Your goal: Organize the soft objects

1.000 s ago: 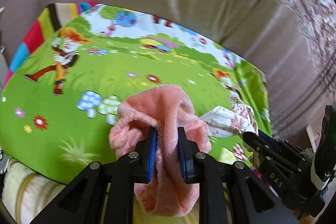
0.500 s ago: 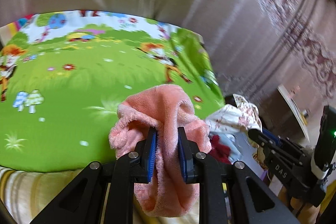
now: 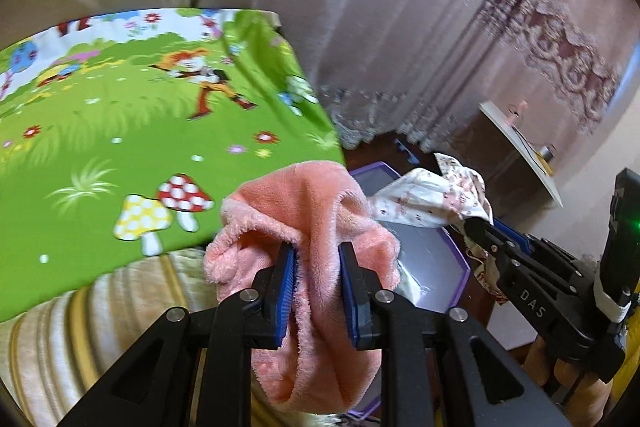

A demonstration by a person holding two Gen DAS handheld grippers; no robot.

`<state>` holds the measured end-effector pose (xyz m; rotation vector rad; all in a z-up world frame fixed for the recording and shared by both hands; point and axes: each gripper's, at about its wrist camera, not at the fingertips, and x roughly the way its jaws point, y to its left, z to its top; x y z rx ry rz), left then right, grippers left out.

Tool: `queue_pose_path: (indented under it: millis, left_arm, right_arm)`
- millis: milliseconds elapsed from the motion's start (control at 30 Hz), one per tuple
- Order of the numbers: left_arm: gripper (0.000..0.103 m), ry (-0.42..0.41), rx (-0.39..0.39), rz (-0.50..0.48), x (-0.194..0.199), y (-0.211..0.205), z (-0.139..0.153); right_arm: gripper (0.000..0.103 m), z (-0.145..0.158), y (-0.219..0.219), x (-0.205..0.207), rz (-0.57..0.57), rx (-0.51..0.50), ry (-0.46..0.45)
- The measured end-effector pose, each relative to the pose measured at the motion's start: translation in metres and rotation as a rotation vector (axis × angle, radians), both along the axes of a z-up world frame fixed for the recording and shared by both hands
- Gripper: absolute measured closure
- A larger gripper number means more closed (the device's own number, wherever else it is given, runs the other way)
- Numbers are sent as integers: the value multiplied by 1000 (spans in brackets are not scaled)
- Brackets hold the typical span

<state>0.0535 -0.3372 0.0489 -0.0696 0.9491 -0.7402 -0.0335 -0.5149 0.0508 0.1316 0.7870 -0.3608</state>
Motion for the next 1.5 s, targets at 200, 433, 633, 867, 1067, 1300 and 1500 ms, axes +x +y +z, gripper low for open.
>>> queue_pose_path:
  millis: [200, 433, 633, 867, 1067, 1300, 1500]
  left_arm:
    - [42, 11, 23, -60, -15, -16, -7]
    - [34, 52, 46, -41, -29, -6, -12]
    - [19, 112, 32, -14, -45, 19, -17]
    - [16, 140, 63, -31, -58, 25, -31]
    - [11, 136, 56, -39, -58, 23, -34]
    - [10, 140, 65, -43, -58, 21, -34]
    - [9, 145, 64, -45, -58, 21, -35]
  right_arm:
    - [76, -2, -8, -15, -34, 2, 1]
    - [59, -1, 1, -28, -59, -2, 6]
    - [52, -1, 18, -50, -63, 1, 15]
    - [51, -2, 22, -72, -85, 8, 29]
    - [51, -6, 21, -73, -99, 14, 37]
    - [51, -10, 21, -72, -96, 18, 45]
    - [51, -10, 20, -72, -97, 21, 49]
